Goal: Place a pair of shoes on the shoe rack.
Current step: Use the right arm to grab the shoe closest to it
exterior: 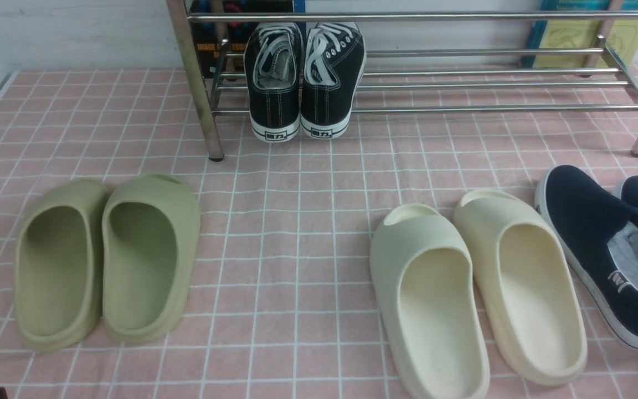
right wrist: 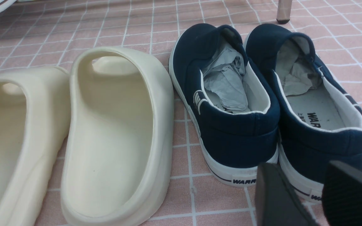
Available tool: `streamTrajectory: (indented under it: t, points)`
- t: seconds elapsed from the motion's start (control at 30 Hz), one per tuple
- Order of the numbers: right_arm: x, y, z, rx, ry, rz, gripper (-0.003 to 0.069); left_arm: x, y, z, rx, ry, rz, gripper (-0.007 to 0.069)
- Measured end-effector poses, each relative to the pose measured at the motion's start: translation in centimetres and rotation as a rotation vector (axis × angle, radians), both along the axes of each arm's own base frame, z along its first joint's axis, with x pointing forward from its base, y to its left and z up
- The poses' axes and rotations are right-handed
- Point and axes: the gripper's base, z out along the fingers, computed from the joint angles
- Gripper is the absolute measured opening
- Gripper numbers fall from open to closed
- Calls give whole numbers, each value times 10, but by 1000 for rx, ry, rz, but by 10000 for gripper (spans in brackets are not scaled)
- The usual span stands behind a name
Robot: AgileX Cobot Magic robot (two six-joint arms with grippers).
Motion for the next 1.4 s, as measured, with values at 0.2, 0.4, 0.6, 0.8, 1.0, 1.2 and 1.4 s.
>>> streamTrajectory:
  t: [0.2, 0.4, 0.6, 0.8, 1.0, 1.2, 1.4]
  points:
    - [0, 0, 0, 0, -1, 0, 240, 0, 0, 0, 0, -1, 0, 211]
    - [0, 0, 0, 0, -1, 0, 240, 0, 0, 0, 0, -1, 0, 217]
    - [0, 2, 0, 63, -6, 5, 240, 0, 0, 0, 0, -1, 0, 219]
    - [0, 8, 1, 259, -15, 22, 240, 0, 0, 0, 0, -1, 0, 223]
    - [1, 16, 6, 556, -35, 47, 240, 0, 0, 0, 0, -1, 0, 233]
    - [1, 18, 13, 786, -94, 41, 240, 0, 0, 0, 0, -1, 0, 237]
    - [3, 11, 19, 836, -183, -13, 240, 0, 0, 0, 0, -1, 0, 237]
